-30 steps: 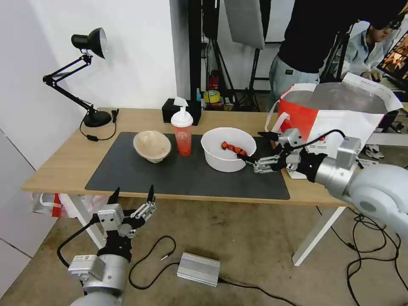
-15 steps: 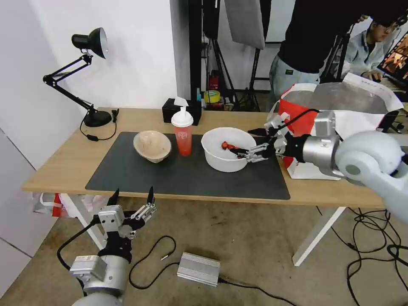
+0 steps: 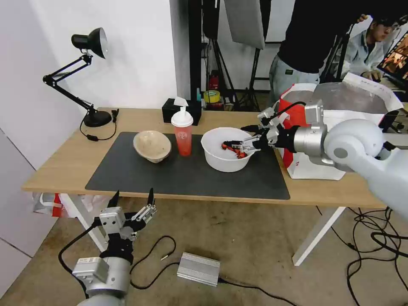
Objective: Pick up the trash from the table and place it into the takeout bag.
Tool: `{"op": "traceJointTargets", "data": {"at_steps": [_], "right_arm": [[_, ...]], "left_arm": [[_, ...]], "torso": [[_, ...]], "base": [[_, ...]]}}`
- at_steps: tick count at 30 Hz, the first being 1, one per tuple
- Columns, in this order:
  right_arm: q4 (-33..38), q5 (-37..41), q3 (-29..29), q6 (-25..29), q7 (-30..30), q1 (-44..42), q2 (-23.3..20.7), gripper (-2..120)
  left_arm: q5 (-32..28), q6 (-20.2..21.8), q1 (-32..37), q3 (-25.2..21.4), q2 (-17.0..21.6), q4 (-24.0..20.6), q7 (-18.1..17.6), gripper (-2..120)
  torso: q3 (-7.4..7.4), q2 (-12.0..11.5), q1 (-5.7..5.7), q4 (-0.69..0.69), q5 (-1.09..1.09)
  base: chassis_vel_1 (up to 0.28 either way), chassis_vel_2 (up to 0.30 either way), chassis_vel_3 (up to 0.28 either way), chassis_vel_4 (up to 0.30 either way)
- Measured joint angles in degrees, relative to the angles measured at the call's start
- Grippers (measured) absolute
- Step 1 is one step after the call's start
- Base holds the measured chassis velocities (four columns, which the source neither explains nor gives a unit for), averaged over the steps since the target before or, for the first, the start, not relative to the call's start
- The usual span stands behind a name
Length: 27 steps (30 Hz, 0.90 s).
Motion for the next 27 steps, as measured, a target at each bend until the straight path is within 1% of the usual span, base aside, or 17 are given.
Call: {"op": "traceJointTargets", "data": {"at_steps": [9, 11, 12, 14, 16, 20, 22, 25, 27], "right_arm": [[-2.13, 0.99, -2.91, -1.22, 0.16, 2.44, 1.89, 100], [-2.83, 1.01, -5.04, -1.78, 0.19, 4.3, 2.22, 100], [-2.83, 1.01, -5.04, -1.78, 0.19, 4.3, 2.22, 100], [-3.34, 0.76, -7.62, -2.73, 0.37, 6.37, 2.52, 100], [-4.11, -1.71, -9.71, -3.86, -0.05, 8.25, 3.25, 100], [-4.73, -3.79, -11.89, -5.47, -0.17, 10.49, 4.39, 100], [-4.79, -3.88, -12.19, -5.64, -0.08, 10.77, 4.47, 100], [-5.51, -4.14, -15.04, -6.45, 0.79, 12.7, 5.3, 100], [-5.78, -4.19, -15.51, -6.48, 0.86, 12.97, 5.56, 100]], "left_arm": [[0.34, -0.05, -0.05, 0.0, 0.22, 0.11, -0.08, 100], [0.35, -0.12, -0.02, -0.14, 0.21, 0.21, -0.13, 100], [0.35, -0.12, -0.02, -0.14, 0.21, 0.21, -0.13, 100], [0.33, -0.16, 0.09, -0.23, 0.22, 0.21, -0.15, 100], [0.28, -0.2, 0.11, -0.3, 0.18, 0.21, -0.18, 100], [0.24, -0.21, -0.16, -0.45, -0.11, 0.63, -0.22, 100], [0.23, -0.2, -0.25, -0.44, -0.16, 0.7, -0.23, 100], [0.2, -0.21, -0.72, -0.06, -0.86, 1.06, -0.26, 100], [0.19, -0.21, -0.85, 0.04, -1.03, 1.17, -0.25, 100]], "torso": [[0.0, 0.0, 0.0, 0.0, 0.0], [0.0, 0.0, 0.0, 0.0, 0.0], [0.0, 0.0, 0.0, 0.0, 0.0], [0.0, 0.0, 0.0, 0.0, 0.0], [0.0, 0.0, 0.0, 0.0, -0.01], [0.0, 0.0, 0.0, 0.01, 0.0], [0.0, 0.0, 0.0, 0.01, -0.01], [0.0, 0.0, 0.0, 0.0, 0.0], [0.0, 0.0, 0.0, 0.0, 0.01]], "base": [[0.0, 0.0, 0.0, 0.0], [0.0, 0.0, 0.0, 0.0], [0.0, 0.0, 0.0, 0.0], [0.0, 0.0, 0.0, 0.0], [0.0, 0.0, 0.0, 0.0], [0.0, 0.0, 0.0, 0.0], [0.0, 0.0, 0.0, 0.0], [0.0, 0.0, 0.0, 0.0], [0.0, 0.0, 0.0, 0.0]]}}
